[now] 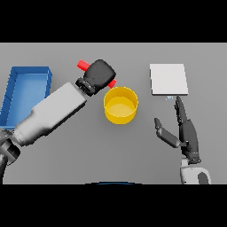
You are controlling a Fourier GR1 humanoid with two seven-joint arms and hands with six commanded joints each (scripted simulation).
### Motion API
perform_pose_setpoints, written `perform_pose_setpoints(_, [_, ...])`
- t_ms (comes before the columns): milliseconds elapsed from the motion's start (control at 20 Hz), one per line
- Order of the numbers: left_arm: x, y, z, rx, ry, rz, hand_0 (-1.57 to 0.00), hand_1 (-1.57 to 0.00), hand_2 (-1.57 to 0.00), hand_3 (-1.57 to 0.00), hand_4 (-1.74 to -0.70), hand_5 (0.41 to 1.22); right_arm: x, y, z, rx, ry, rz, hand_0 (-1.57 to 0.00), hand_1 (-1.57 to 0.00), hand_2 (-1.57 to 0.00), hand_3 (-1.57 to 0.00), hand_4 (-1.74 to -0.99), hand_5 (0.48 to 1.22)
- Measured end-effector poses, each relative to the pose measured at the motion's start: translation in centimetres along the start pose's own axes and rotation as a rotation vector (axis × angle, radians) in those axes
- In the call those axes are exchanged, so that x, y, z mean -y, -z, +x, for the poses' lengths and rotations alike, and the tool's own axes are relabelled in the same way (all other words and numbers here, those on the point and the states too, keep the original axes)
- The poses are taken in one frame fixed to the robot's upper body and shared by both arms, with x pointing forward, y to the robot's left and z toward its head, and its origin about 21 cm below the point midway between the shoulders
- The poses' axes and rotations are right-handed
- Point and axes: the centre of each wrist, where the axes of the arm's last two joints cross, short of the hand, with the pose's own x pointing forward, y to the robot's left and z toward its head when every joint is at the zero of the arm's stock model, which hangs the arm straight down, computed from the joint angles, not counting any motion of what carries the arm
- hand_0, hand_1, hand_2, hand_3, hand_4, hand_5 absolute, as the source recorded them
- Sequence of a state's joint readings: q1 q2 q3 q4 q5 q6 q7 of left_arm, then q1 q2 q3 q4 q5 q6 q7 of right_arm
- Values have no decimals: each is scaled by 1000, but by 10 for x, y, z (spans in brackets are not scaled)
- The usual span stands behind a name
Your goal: Pick up the red beaker and tilt it to pour out 1 green nut into yellow bowl. Pick up the yellow bowl and place it on the metallic measuring scale.
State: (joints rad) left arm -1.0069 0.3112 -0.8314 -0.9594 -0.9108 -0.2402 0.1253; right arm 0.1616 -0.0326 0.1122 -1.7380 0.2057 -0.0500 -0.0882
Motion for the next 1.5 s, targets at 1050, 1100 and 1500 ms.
perform_pose_setpoints(1050, [-34, 26, 31, 133, 750, -152, -1571, -1571, -1571, -1570, -1735, 1221, -9, 6, -1, -4, -66, -24, 1, 1, 1, 1, -1210, 592])
perform_pose_setpoints(1100, [-36, 25, 31, 150, 771, -150, -1571, -1571, -1571, -1570, -1734, 1221, -10, 3, -4, -7, -71, -21, 1, 1, 1, 1, -1209, 593])
perform_pose_setpoints(1500, [-103, 24, -14, 37, 792, -51, -1571, -1571, -1434, -1266, -1689, 1221, -10, 6, 1, 22, -84, -34, 1, 1, 1, 1, -1190, 594])
